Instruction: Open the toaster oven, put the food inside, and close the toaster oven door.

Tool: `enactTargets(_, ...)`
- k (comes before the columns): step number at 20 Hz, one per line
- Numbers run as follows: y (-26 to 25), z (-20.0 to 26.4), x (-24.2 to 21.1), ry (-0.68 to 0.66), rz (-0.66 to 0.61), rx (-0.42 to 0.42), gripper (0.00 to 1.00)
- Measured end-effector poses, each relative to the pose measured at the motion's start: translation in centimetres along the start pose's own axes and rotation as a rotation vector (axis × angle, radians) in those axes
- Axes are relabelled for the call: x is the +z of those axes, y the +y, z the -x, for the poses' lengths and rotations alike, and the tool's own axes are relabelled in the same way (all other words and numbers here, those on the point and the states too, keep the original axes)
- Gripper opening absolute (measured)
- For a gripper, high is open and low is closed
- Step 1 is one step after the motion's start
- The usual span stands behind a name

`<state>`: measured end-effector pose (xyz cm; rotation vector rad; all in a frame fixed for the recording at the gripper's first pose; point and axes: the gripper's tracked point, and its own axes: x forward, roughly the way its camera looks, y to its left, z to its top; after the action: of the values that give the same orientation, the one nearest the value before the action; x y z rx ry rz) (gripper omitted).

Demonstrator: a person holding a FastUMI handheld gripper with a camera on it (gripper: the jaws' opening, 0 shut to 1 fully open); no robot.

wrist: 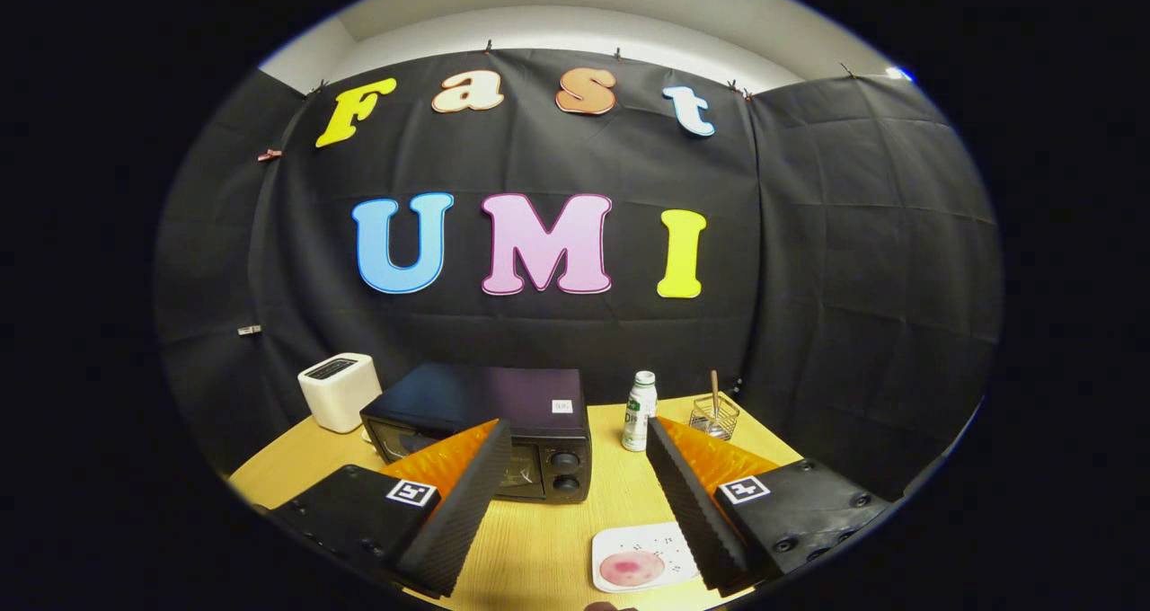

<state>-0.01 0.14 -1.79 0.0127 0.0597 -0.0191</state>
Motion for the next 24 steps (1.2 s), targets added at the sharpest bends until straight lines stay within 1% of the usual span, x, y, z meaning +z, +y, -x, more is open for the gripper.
enactTargets(4, 1.4, -0.8, -0.4, 0.013, -0.003, 0.02, 0.98)
enactTargets(7, 3.1, -2.3, -0.9, 0.032, -0.007, 0.041, 0.98)
enactTargets(16, 11.7, -8.9, -5.5, 0.144, 0.004, 0.121, 0.98)
enactTargets(19, 13.7, -11.0, -7.2, 0.181, 0.005, 0.126, 0.98)
enactTargets(24, 15.7, -14.4, -10.3, 0.238, -0.017, 0.1, 0.98)
